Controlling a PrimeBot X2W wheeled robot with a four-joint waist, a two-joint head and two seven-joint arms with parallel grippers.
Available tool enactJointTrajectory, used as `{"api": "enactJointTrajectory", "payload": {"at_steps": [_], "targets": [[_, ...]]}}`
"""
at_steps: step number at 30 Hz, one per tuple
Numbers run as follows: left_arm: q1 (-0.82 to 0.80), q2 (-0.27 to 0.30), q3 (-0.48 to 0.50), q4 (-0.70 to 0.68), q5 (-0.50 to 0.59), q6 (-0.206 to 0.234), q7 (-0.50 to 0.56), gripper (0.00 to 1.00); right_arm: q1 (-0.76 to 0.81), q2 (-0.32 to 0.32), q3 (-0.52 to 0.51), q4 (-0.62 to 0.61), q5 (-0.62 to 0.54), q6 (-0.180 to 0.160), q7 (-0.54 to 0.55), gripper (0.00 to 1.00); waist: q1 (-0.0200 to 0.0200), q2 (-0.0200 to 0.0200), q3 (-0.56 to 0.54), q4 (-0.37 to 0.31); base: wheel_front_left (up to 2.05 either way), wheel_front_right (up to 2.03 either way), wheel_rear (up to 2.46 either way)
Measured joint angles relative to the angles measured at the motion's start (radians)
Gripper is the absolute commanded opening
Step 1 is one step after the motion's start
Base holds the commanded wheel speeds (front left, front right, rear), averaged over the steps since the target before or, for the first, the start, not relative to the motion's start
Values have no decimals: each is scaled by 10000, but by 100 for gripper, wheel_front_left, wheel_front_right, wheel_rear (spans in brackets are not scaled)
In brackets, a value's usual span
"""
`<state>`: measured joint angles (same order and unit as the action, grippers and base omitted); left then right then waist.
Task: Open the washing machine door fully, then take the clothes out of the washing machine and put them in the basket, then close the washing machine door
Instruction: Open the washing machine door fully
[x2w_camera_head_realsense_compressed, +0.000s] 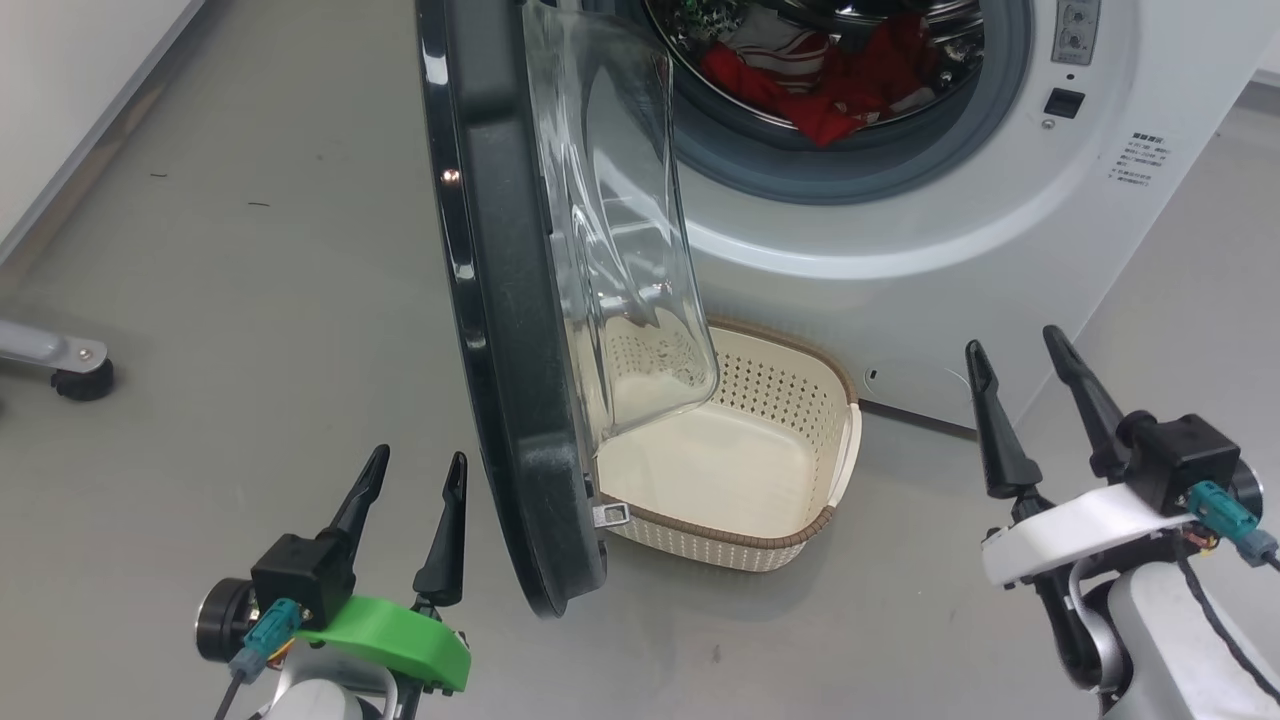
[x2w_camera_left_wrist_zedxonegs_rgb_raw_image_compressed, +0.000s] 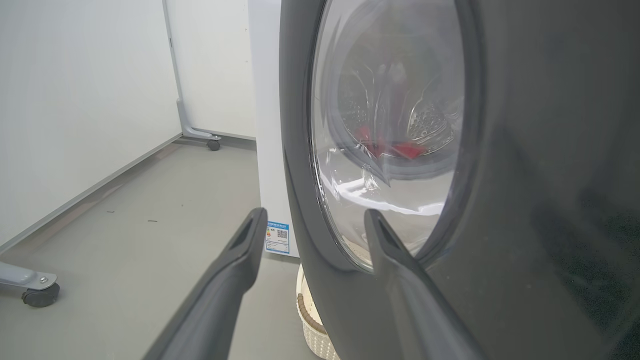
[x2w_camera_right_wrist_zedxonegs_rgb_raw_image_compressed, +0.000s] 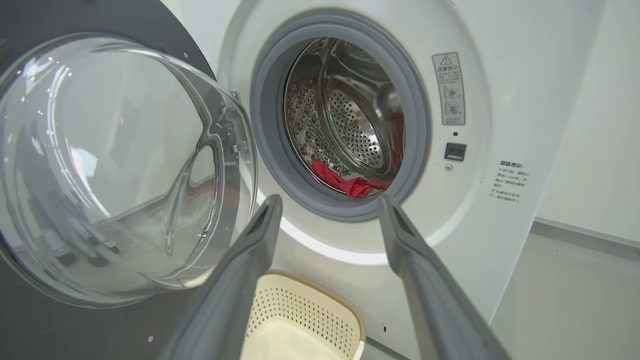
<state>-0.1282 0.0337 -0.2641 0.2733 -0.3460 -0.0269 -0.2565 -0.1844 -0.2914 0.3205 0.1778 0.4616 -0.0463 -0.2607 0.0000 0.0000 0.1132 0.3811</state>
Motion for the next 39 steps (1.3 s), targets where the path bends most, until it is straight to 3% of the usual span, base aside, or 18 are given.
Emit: {"api": "enactJointTrajectory", "payload": {"at_steps": [6, 28, 39], "targets": [[21, 0, -2, 0, 0, 2, 0, 100, 634, 637, -184, 48, -211, -92, 2, 100, 0, 0, 23, 12, 0, 0, 0], [60, 0, -13, 54, 0, 42, 0, 100, 1151, 1294, -625, 389, -1039, -58, 2, 100, 0, 0, -9, -1, 0, 0, 0], [61, 0, -56, 56, -2, 44, 0, 100, 1259, 1498, -989, 426, -1262, 146, 2, 100, 0, 0, 0, -2, 0, 0, 0]]}}
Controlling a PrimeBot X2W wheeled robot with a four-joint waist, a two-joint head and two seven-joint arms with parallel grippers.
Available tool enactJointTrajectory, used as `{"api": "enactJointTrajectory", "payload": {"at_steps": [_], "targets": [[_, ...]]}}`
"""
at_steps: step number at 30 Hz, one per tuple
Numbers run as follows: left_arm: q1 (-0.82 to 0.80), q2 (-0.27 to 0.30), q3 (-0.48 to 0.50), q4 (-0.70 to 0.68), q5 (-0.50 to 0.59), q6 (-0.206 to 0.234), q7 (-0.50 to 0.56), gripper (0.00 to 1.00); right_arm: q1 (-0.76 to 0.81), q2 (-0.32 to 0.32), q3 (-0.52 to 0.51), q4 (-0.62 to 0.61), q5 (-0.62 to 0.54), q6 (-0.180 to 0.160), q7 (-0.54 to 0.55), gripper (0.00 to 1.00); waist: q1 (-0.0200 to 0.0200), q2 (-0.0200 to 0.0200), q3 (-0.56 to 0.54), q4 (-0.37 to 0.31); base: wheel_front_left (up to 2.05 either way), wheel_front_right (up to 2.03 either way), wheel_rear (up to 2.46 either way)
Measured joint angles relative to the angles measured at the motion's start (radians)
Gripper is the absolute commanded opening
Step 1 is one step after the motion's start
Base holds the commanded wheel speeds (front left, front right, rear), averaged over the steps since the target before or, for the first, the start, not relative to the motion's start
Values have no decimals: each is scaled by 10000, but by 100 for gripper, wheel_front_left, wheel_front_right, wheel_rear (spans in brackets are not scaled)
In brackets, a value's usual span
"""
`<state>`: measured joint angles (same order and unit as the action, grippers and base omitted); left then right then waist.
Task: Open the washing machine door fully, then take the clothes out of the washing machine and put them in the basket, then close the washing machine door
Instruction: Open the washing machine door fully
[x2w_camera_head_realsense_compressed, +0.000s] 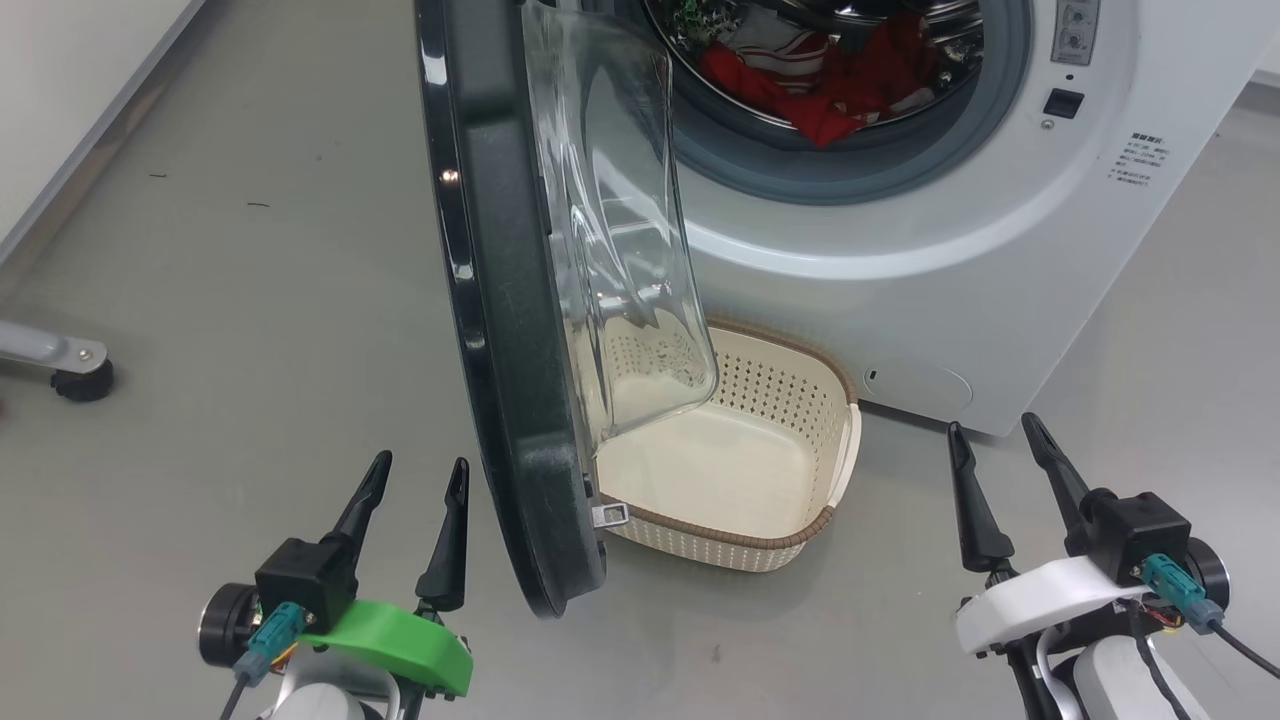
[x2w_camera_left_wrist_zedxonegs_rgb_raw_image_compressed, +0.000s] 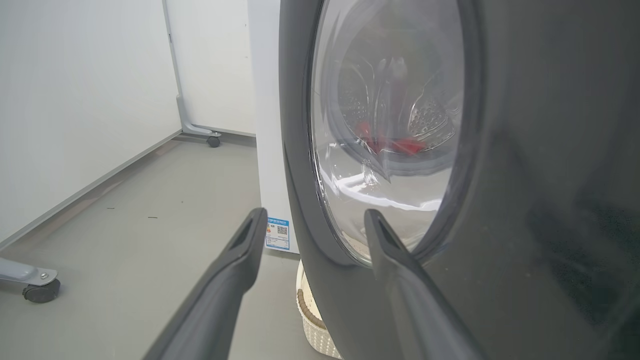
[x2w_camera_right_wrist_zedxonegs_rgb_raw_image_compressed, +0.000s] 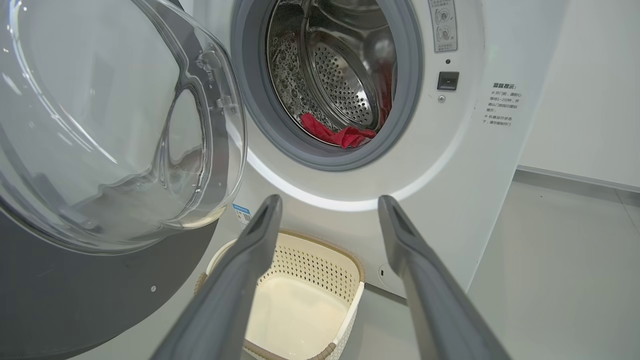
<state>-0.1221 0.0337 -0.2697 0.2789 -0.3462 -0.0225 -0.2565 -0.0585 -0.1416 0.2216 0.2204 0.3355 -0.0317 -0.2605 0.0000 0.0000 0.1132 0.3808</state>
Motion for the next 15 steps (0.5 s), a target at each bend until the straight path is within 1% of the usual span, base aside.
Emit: {"api": "enactJointTrajectory", "payload": {"at_steps": [5, 6, 7, 8, 9, 15], "targets": [[0, 0, 0, 0, 0, 0, 0, 100, 18, 100, -134, 31, -140, 52, 0, 100, 0, 0, -12, 2, 0, 0, 0], [0, 0, 0, 2, 0, 2, 0, 98, 24, 119, -163, 35, -140, 113, 0, 100, 0, 0, -15, 2, 0, 0, 0], [0, 0, -2, 6, 2, 4, 0, 64, 33, 132, -186, 36, -151, 130, 0, 100, 0, 0, -18, 1, 0, 0, 0], [0, 0, -2, 12, 8, 36, 0, 41, 42, 148, -203, 42, -199, 130, 0, 100, 0, 0, -21, 1, 0, 0, 0], [0, 0, -2, 12, 8, 36, 0, 0, 42, 148, -203, 42, -199, 130, 0, 100, 0, 0, -21, 1, 0, 0, 0], [0, 0, 46, 17, 27, 104, 0, 0, 56, 238, -318, 44, -309, 251, 0, 100, 0, 0, -29, 0, 0, 0, 0]]}}
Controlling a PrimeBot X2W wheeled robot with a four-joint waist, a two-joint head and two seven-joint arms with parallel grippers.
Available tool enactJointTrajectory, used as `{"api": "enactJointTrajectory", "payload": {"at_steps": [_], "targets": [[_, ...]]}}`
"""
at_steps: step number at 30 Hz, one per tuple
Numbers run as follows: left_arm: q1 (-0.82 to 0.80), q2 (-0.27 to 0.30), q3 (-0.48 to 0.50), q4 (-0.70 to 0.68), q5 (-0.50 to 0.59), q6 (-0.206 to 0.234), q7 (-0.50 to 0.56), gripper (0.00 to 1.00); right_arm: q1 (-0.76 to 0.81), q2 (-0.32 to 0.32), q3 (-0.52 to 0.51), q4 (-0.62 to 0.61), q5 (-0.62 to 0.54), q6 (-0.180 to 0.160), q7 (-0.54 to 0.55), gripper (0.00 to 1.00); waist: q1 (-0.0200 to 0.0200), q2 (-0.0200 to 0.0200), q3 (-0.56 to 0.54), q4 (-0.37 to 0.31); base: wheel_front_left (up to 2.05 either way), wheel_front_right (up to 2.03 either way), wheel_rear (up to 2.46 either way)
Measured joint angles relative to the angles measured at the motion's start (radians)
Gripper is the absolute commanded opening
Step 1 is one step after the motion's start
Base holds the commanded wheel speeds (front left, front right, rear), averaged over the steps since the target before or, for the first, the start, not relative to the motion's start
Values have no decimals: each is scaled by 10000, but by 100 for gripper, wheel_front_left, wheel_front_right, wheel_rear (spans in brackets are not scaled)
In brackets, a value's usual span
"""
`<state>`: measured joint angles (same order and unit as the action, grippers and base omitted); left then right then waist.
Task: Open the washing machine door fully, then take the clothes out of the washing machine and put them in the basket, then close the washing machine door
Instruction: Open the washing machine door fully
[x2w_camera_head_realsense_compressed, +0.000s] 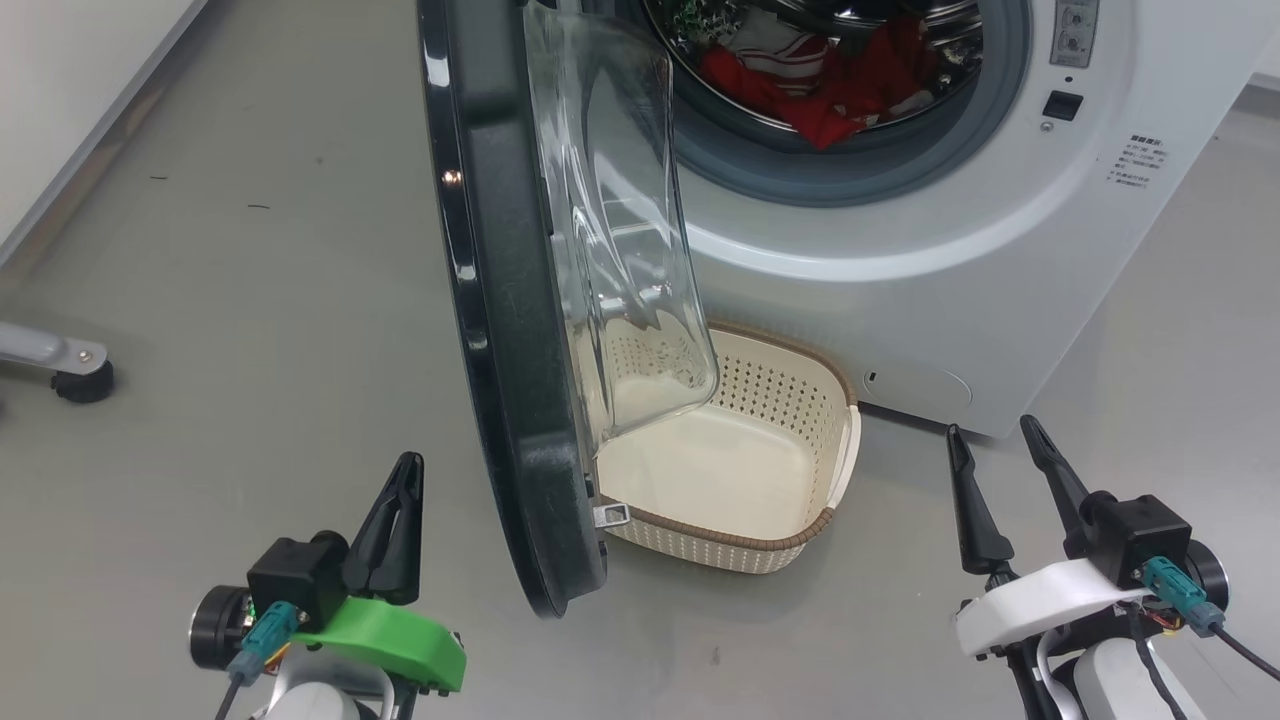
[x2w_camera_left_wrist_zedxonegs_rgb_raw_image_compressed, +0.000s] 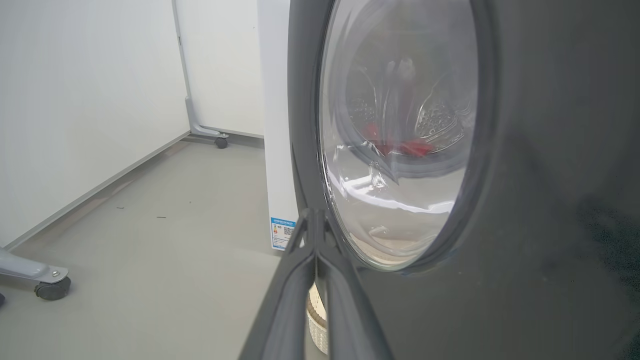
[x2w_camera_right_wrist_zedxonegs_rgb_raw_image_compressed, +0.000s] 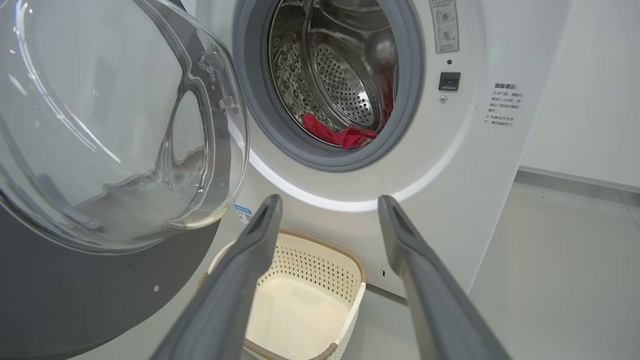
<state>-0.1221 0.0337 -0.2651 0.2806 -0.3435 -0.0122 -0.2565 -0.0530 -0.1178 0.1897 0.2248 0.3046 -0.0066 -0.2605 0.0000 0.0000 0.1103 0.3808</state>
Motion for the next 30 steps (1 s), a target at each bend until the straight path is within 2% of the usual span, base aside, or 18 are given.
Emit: {"api": "enactJointTrajectory", "payload": {"at_steps": [10, 15, 22, 27, 30], "targets": [[-46, 15, 569, -828, 314, 374, 0, 0, 32, 127, -291, 82, -86, 163, 0, 100, 0, 0, -72, 58, 0, 0, 0], [-360, 153, 965, -1994, 685, 468, 0, 0, 112, 194, -387, 102, -180, 247, 0, 100, 0, 0, -125, 110, 0, 0, 0], [-875, 161, 1037, -3942, 1175, 508, -4, 0, 190, 259, -504, 142, -263, 360, 0, 100, 1, 0, -228, 183, 0, 0, 0], [-1151, 157, 832, -5208, 1448, 257, -13, 0, 225, 326, -560, 198, -364, 441, 0, 100, 1, 0, -360, 210, 0, 0, 0], [-1151, 155, 259, -5730, 1448, -138, -15, 0, 229, 380, -593, 199, -447, 495, 0, 100, 1, 0, -411, 214, 0, 0, 0]]}}
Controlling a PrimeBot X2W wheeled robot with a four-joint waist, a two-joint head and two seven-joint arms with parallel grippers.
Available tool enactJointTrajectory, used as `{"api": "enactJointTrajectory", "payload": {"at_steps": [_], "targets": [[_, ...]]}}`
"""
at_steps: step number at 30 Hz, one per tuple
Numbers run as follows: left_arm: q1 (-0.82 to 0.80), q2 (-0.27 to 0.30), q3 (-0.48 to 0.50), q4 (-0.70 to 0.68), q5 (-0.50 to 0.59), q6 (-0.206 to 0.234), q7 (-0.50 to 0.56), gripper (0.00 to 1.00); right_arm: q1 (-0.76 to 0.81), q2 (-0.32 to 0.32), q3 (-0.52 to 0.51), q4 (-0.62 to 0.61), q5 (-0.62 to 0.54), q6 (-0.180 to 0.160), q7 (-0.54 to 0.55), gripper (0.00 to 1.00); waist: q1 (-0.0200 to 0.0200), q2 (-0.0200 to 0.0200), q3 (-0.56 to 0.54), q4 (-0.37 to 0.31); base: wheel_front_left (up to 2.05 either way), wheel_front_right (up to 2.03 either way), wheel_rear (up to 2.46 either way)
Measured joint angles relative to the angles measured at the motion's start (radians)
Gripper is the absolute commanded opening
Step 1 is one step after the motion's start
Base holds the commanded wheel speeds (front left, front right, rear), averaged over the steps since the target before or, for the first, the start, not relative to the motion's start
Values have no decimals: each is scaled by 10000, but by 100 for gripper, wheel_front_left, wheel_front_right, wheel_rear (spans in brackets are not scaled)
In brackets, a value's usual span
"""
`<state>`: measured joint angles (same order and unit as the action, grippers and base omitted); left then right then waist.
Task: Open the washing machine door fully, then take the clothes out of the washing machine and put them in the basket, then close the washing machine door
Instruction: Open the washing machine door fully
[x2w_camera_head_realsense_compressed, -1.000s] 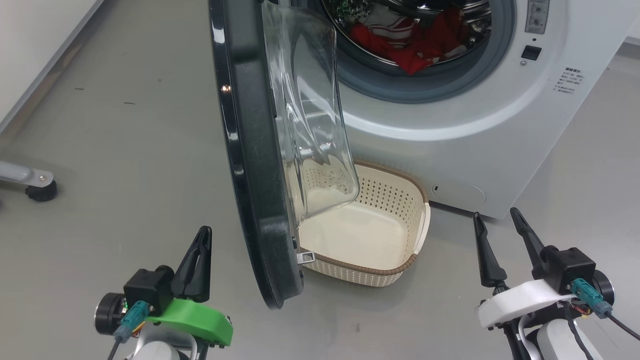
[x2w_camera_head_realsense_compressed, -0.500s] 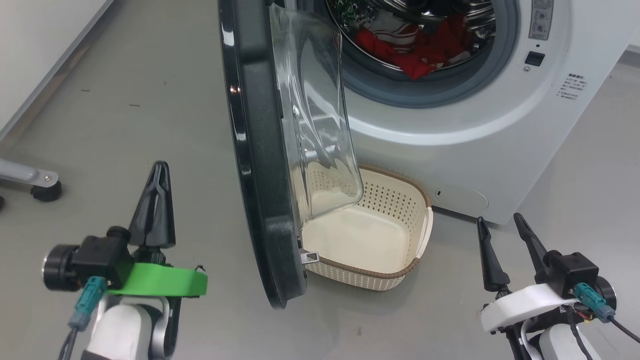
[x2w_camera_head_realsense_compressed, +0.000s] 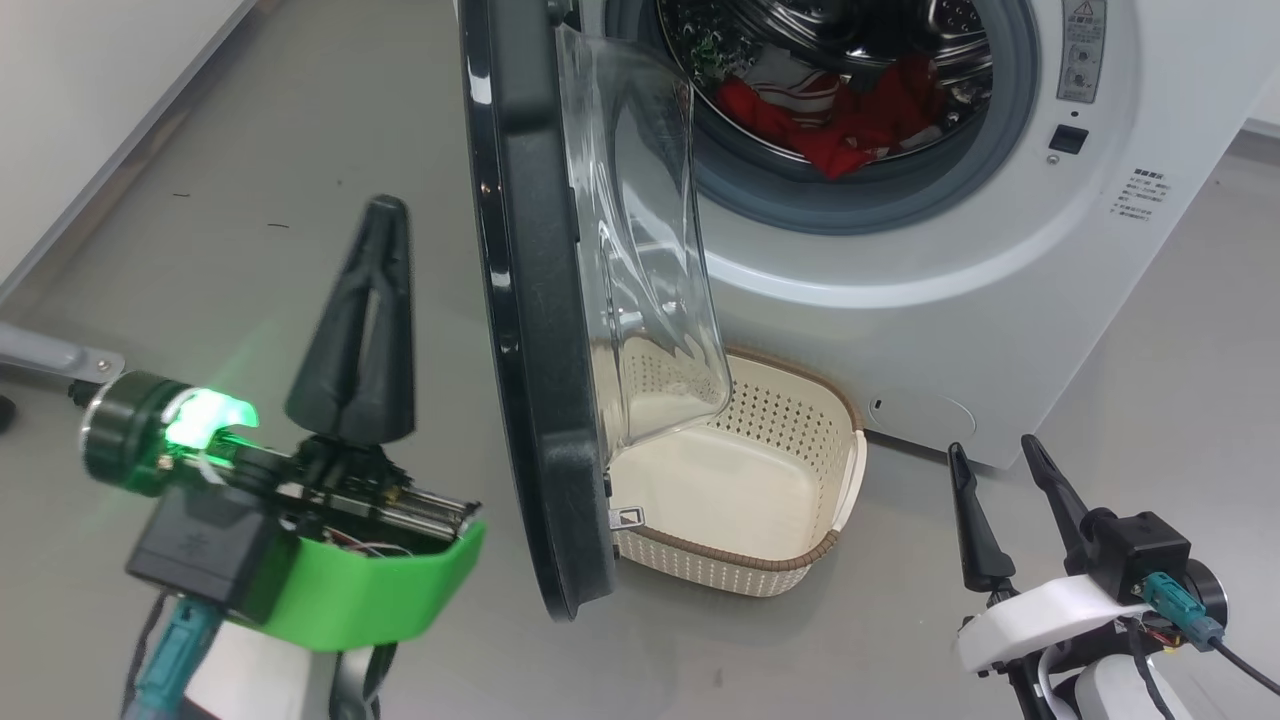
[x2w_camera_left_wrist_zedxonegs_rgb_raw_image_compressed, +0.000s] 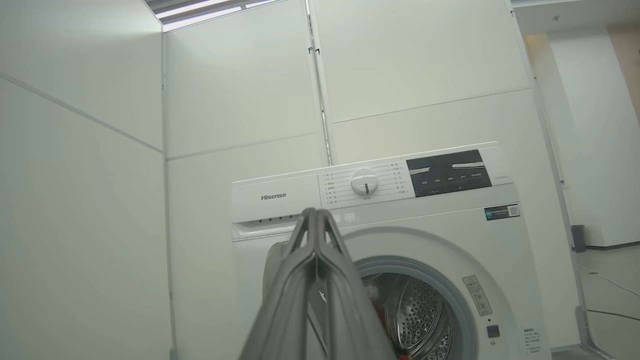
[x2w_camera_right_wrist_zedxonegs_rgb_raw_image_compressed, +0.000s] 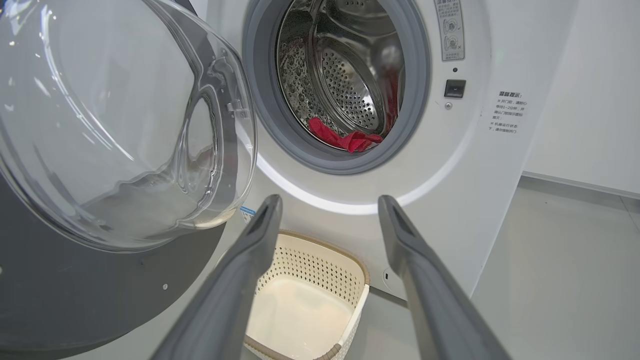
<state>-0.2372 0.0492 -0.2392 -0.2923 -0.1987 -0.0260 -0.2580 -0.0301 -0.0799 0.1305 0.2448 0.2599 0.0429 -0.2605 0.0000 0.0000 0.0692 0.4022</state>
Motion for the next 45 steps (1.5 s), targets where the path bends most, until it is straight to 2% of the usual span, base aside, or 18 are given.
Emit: {"api": "enactJointTrajectory", "payload": {"at_steps": [5, 11, 13, 17, 24, 30, 36, 45], "targets": [[39, -2, -1011, -318, -40, -625, 0, 0, 25, 40, -27, 33, -13, 81, 0, 100, 0, 0, -75, -22, 0, 0, 0], [547, 25, -2220, -276, -244, -851, 44, 0, 135, 117, -59, 63, -77, 123, 0, 100, 0, 0, -142, -74, 0, 0, 0], [822, 94, -2746, -151, -453, -880, 341, 0, 151, 144, -94, 75, -88, 174, 0, 100, 0, 0, -155, -109, 0, 0, 0], [1236, 295, -3149, 155, -846, -938, 930, 0, 157, 169, -121, 92, -153, 176, 0, 100, 0, 0, -139, -172, 0, 0, 0], [1847, 454, -3369, 708, -1344, -938, 1825, 0, 163, 186, -192, 92, -180, 211, 0, 100, 0, 0, -86, -218, 0, 0, 0], [2154, 552, -3106, 1267, -1620, -932, 2360, 0, 164, 207, -226, 98, -238, 268, 0, 100, 0, 0, -22, -246, 0, 0, 0], [2189, 575, -2809, 1532, -1722, -748, 2569, 0, 164, 226, -290, 102, -251, 314, 0, 100, 0, 0, 61, -260, 0, 0, 0], [2183, 566, -2679, 1662, -1879, -698, 2669, 0, 162, 240, -380, 117, -268, 374, 0, 100, 0, 0, 133, -260, 0, 0, 0]]}}
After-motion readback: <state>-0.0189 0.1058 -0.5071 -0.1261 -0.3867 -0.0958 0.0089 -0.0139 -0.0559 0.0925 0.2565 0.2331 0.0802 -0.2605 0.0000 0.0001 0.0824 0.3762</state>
